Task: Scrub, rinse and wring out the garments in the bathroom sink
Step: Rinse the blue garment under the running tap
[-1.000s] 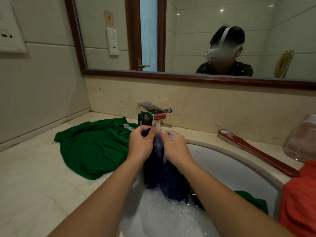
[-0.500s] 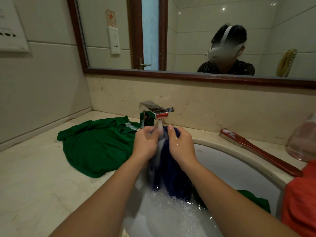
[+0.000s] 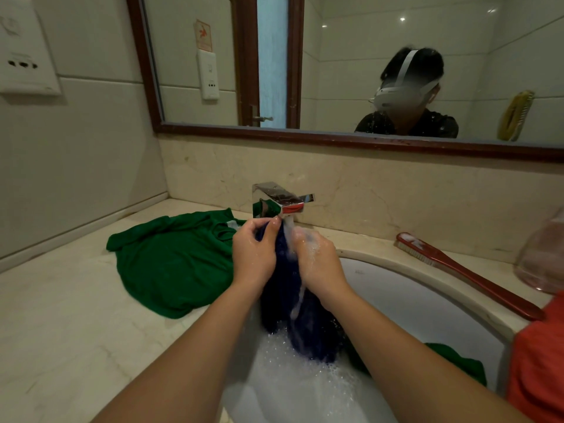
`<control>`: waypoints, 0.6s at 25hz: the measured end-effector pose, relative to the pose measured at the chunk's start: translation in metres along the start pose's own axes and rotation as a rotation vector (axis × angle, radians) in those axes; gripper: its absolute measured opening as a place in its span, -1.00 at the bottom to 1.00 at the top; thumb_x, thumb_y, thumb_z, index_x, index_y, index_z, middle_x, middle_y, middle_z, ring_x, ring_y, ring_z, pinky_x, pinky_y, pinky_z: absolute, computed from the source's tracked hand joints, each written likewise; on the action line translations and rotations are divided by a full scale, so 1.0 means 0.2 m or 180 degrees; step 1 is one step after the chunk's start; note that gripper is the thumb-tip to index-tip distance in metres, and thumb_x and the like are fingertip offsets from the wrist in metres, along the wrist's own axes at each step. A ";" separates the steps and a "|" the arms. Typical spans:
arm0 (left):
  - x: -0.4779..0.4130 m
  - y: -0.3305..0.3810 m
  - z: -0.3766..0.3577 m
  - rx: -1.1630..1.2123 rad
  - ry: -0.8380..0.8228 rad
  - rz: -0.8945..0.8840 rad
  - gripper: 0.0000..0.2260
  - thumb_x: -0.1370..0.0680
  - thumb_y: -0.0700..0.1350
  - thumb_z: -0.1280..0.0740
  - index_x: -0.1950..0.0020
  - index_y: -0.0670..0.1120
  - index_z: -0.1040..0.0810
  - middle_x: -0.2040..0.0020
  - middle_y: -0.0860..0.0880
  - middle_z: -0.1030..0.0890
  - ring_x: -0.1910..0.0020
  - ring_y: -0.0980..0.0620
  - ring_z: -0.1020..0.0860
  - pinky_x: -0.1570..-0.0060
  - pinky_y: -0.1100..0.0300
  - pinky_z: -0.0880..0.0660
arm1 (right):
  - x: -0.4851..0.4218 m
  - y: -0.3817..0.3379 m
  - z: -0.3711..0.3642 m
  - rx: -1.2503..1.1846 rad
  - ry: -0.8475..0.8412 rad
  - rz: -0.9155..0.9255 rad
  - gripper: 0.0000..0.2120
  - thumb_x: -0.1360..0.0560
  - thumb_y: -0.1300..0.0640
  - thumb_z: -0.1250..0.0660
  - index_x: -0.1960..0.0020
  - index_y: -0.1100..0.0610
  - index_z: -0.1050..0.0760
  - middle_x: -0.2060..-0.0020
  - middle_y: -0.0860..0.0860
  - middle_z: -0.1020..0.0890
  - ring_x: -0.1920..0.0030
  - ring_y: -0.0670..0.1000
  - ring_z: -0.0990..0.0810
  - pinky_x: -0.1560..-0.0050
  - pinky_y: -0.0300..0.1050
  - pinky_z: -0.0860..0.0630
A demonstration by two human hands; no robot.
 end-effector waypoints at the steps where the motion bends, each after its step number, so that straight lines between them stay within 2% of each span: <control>1: 0.00 -0.01 -0.01 -0.0050 -0.0108 -0.0014 -0.94 -0.62 -0.11 -0.38 0.04 -0.03 -0.63 0.14 0.08 -0.66 0.21 0.30 -0.60 0.21 0.47 -0.46 | 0.00 0.00 0.02 -0.0271 0.0139 -0.0183 -0.77 -0.65 -0.06 -0.30 -0.07 0.10 -0.57 0.13 -0.01 -0.64 0.13 0.01 -0.61 0.25 -0.24 -0.47; 3: 0.01 -0.02 -0.03 -0.0191 -0.0370 -0.0017 -0.91 -0.62 -0.07 -0.38 0.05 -0.05 -0.62 0.15 0.05 -0.66 0.22 0.27 -0.60 0.22 0.41 -0.49 | -0.01 0.03 0.06 -0.0407 0.0487 -0.0248 -0.69 -0.69 -0.09 -0.21 -0.02 0.11 -0.58 0.16 0.01 -0.65 0.14 -0.01 -0.61 0.27 -0.24 -0.47; 6: 0.04 -0.05 -0.08 -0.0197 -0.0717 0.0115 -0.75 -0.60 0.02 -0.40 0.15 -0.13 -0.56 0.23 -0.08 -0.63 0.27 0.07 -0.59 0.23 0.13 -0.52 | -0.02 0.04 0.08 -0.0420 0.0752 -0.0136 -0.64 -0.69 -0.11 -0.19 0.01 0.14 -0.58 0.16 0.04 -0.67 0.10 0.04 -0.64 0.12 -0.06 -0.51; 7: 0.05 -0.05 -0.08 -0.0139 -0.0752 0.0178 -0.73 -0.60 0.03 -0.40 0.17 -0.13 -0.54 0.25 -0.08 -0.62 0.28 0.06 -0.58 0.24 0.12 -0.51 | -0.02 0.05 0.08 -0.0470 0.0754 -0.0084 -0.64 -0.70 -0.10 -0.18 0.00 0.14 -0.58 0.16 0.04 -0.66 0.10 0.04 -0.63 0.11 -0.06 -0.49; 12: 0.02 -0.02 -0.04 -0.0185 -0.0277 0.0039 -0.92 -0.61 -0.09 -0.39 0.09 -0.03 -0.61 0.18 0.04 -0.66 0.22 0.19 -0.61 0.25 0.40 -0.47 | 0.00 0.02 0.04 -0.0427 0.0512 -0.0025 -0.69 -0.70 -0.09 -0.17 -0.06 0.08 -0.59 0.13 -0.01 -0.66 0.08 -0.02 -0.62 0.08 -0.08 -0.52; 15: 0.00 -0.01 -0.02 -0.0015 -0.0052 -0.0032 -0.94 -0.61 -0.14 -0.39 0.04 -0.05 -0.65 0.17 0.10 -0.66 0.24 0.32 -0.60 0.23 0.46 -0.45 | 0.01 0.02 -0.01 -0.0276 0.0286 -0.0027 -0.71 -0.70 -0.13 -0.16 -0.04 0.00 -0.57 0.14 -0.08 -0.64 0.10 -0.07 -0.61 0.14 -0.16 -0.46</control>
Point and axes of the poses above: each hand's wrist, its own x-axis away from the middle knuckle, its own z-axis out of the back of the hand, y = z × x, the point moved 3 cm from there along -x, towards the middle knuckle
